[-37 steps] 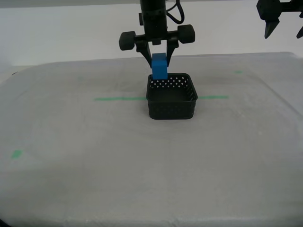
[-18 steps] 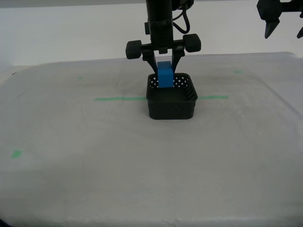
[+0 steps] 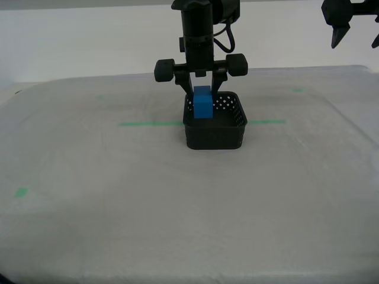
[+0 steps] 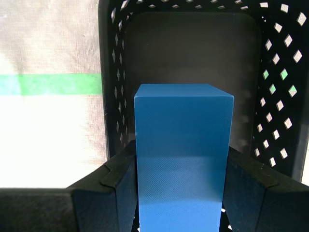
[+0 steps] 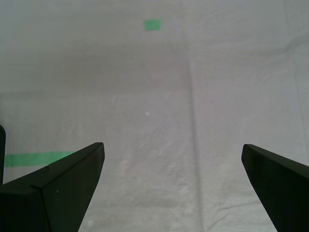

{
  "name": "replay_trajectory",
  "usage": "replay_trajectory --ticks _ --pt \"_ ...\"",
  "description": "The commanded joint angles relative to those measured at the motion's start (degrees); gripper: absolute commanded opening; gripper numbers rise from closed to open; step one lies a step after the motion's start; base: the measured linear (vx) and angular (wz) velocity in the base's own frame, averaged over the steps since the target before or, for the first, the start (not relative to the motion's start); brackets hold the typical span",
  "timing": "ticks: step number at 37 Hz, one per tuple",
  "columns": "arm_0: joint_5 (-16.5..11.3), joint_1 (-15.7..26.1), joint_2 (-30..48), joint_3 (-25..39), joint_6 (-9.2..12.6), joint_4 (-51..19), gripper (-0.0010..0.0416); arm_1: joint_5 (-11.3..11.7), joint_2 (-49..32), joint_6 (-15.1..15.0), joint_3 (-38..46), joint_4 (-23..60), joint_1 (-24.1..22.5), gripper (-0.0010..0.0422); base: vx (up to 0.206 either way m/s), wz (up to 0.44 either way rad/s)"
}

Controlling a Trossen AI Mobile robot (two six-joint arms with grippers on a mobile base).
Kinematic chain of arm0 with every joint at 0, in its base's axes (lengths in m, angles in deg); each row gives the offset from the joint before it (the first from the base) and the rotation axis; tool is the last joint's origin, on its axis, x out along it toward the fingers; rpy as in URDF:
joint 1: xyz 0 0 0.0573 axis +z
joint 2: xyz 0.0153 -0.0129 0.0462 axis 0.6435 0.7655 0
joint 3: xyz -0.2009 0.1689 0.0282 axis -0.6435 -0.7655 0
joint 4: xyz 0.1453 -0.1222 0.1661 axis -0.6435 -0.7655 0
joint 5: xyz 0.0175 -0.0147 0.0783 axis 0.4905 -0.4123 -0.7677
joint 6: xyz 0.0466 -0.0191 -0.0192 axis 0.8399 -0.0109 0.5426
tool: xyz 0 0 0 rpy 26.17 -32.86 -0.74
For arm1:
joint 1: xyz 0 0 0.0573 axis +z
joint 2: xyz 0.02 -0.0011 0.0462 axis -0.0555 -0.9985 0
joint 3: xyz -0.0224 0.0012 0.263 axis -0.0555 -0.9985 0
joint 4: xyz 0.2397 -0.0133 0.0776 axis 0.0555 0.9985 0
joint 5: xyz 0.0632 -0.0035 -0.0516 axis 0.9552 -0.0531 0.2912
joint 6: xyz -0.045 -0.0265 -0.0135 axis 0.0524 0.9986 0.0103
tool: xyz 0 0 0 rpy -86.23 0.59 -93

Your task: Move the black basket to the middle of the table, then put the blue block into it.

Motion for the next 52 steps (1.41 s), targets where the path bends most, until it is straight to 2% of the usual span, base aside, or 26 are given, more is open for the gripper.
replay_trajectory --ticks 1,12,18,23,24,27,32,34,37,44,52 --pt "-0.04 -0.02 -0.04 0.02 -0.04 0.02 0.0398 0.09 0.02 0.07 0.02 -0.11 -0.09 0.0055 0.0 0.0" --pt "-0.04 -0.02 -0.04 0.02 -0.04 0.02 0.0399 0.09 0.02 -0.37 0.0 -0.87 -0.11 0.0212 0.0 0.0" --pt "-0.04 0.0 -0.04 0.02 -0.04 0.02 0.0398 0.09 0.02 -0.66 0.02 -1.77 -0.13 0.0317 0.0 0.0" --pt "-0.04 0.0 -0.04 0.02 -0.04 0.02 0.0399 0.11 0.02 -2.29 0.0 -1.99 -0.13 0.0407 0.0 0.0" --pt "-0.04 -0.02 -0.04 0.02 -0.04 0.02 0.0399 0.11 0.02 -3.02 0.0 -2.1 -0.13 0.0412 0.0 0.0" --pt "-0.04 0.0 -0.04 0.02 -0.04 0.02 0.0399 0.07 0.02 -2.84 0.0 -2.19 -0.13 0.0383 0.0 0.0" --pt "-0.04 0.0 -0.04 0.02 -0.04 0.02 0.0399 0.09 0.02 -3.04 0.0 -2.36 -0.11 0.0407 0.0 0.0" --pt "-0.04 -0.02 -0.04 0.02 -0.04 0.02 0.0398 0.09 0.02 -3.15 0.0 -2.38 -0.13 0.0394 0.0 0.0" --pt "-0.04 0.0 -0.04 0.02 -0.04 0.02 0.0399 0.11 0.02 -3.52 0.0 -2.38 -0.13 0.0406 0.0 0.0" --pt "-0.04 0.0 -0.04 0.02 -0.04 0.02 0.0399 0.07 0.02 -4.22 0.0 -2.43 -0.15 0.04 0.0 0.0" --pt "-0.04 0.0 -0.04 0.02 -0.04 0.02 0.0399 0.07 0.02 -7.48 0.0 -1.92 -0.13 0.04 0.0 0.0"
